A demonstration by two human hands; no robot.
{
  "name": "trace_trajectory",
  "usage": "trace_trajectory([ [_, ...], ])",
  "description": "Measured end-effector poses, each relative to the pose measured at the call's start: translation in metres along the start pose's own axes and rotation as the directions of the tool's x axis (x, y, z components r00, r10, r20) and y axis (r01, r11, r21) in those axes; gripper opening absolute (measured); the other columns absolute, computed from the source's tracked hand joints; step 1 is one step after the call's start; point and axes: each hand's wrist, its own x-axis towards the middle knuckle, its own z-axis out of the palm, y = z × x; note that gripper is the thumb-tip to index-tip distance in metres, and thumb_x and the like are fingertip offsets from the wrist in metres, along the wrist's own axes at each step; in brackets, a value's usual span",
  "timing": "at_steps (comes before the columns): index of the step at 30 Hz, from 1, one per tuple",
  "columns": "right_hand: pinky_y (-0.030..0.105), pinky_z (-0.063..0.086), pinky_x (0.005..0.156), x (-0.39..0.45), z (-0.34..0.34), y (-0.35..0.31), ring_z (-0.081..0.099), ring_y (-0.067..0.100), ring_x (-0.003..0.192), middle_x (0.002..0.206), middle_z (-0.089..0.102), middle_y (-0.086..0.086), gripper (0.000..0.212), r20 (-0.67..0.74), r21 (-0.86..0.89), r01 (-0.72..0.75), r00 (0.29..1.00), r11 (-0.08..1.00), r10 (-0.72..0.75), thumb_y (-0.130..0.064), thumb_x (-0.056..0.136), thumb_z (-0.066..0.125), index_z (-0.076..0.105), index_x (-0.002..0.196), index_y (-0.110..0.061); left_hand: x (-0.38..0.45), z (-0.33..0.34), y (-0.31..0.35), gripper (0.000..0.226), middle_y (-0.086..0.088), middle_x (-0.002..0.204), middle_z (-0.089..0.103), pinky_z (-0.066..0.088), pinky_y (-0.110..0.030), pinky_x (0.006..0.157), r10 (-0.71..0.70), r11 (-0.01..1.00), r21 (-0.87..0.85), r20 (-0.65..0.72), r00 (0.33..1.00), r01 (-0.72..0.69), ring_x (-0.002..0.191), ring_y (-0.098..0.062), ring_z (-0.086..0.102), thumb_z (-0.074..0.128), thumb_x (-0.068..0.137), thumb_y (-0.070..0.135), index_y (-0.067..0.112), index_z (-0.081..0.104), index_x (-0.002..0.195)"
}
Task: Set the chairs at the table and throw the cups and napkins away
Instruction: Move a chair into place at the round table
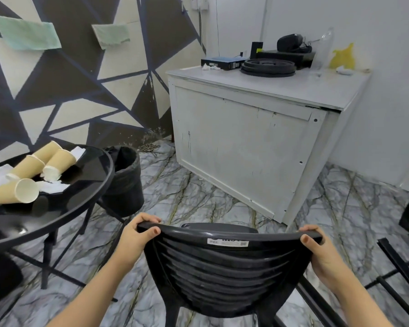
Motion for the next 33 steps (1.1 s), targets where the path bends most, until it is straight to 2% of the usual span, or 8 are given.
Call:
trace_trajectory([
  [4,0.017,0.052,0.051,0.032,0.011,-0.016,0.061,0.013,0.062,0.076,0.054,0.006,0.013,-0.002,0.029,0.005,1.000,1.000,-0.004,-0.017,0.070,0.061,0.054,0.081,-0.015,0.037,0.008,0.010,0.044,-0.008,0.091,0.065,0.047,-0.037,0.082,0.022,0.999,-0.023,-0.031,0.999,-0.023,0.087,-0.022,0.060,0.074,0.054,0.041,0.009,0.060,0.080],
  [7,0.017,0.053,0.052,0.063,0.016,-0.026,0.064,0.009,0.058,0.071,0.058,0.003,0.005,-0.029,0.064,0.020,0.999,0.998,-0.018,-0.014,0.077,0.059,0.055,0.080,-0.015,0.070,0.015,0.013,0.015,-0.008,0.087,0.062,0.046,-0.039,0.080,0.043,0.999,-0.021,-0.057,0.997,-0.044,0.084,-0.023,0.057,0.074,0.072,0.018,0.014,0.062,0.079],
  [10,0.018,0.054,0.051,0.097,0.023,-0.038,0.064,0.010,0.056,0.068,0.060,0.001,0.006,-0.064,0.069,0.011,0.998,0.998,-0.007,-0.011,0.084,0.056,0.056,0.079,-0.015,0.108,0.021,0.012,0.019,-0.002,0.080,0.061,0.049,-0.025,0.069,0.047,0.999,-0.013,-0.102,0.994,-0.048,0.075,-0.012,0.059,0.065,0.082,0.000,0.017,0.062,0.075],
  [15,0.025,0.056,0.058,0.152,0.037,-0.054,0.064,0.015,0.061,0.073,0.061,0.006,0.004,-0.116,0.063,0.012,0.993,0.998,-0.004,-0.017,0.080,0.059,0.055,0.081,-0.014,0.172,0.026,0.010,0.018,0.012,0.063,0.065,0.043,-0.005,0.055,0.046,0.999,-0.023,-0.113,0.992,-0.049,0.059,0.006,0.057,0.065,0.083,0.003,0.017,0.063,0.071],
  [18,0.027,0.054,0.063,0.180,0.044,-0.061,0.066,0.016,0.066,0.080,0.063,0.007,0.019,-0.143,0.041,0.013,0.990,0.999,-0.007,-0.025,0.072,0.062,0.057,0.085,-0.013,0.202,0.029,0.010,0.015,0.011,0.064,0.067,0.045,-0.008,0.061,0.061,0.997,-0.040,-0.135,0.989,-0.067,0.065,-0.001,0.058,0.067,0.081,0.005,0.015,0.063,0.070],
  [21,0.027,0.057,0.063,0.204,0.050,-0.068,0.067,0.017,0.067,0.084,0.063,0.011,0.028,-0.144,0.041,0.012,0.990,0.999,-0.006,-0.028,0.067,0.063,0.057,0.088,-0.011,0.224,0.031,0.014,0.014,0.003,0.071,0.066,0.046,-0.025,0.070,0.060,0.997,-0.042,-0.136,0.989,-0.067,0.072,-0.012,0.058,0.070,0.080,0.011,0.015,0.064,0.069],
  [27,0.020,0.055,0.054,0.250,0.092,-0.083,0.067,0.013,0.058,0.063,0.067,0.002,0.020,-0.054,0.059,0.037,0.998,0.998,-0.034,-0.022,0.068,0.065,0.058,0.081,-0.008,0.265,0.007,0.020,0.017,0.007,0.062,0.065,0.042,-0.003,0.056,0.160,0.987,0.038,-0.223,0.962,-0.155,0.056,0.006,0.054,0.066,0.083,0.011,0.017,0.063,0.068],
  [33,0.018,0.052,0.049,0.304,0.146,-0.082,0.064,0.009,0.053,0.056,0.063,-0.004,0.017,0.081,0.075,0.021,0.996,0.997,-0.027,-0.018,0.065,0.065,0.055,0.076,-0.011,0.273,-0.035,0.021,0.021,0.012,0.067,0.065,0.044,-0.016,0.069,0.192,0.980,0.111,-0.352,0.916,-0.163,0.062,0.005,0.053,0.063,0.086,0.010,0.021,0.063,0.069],
])
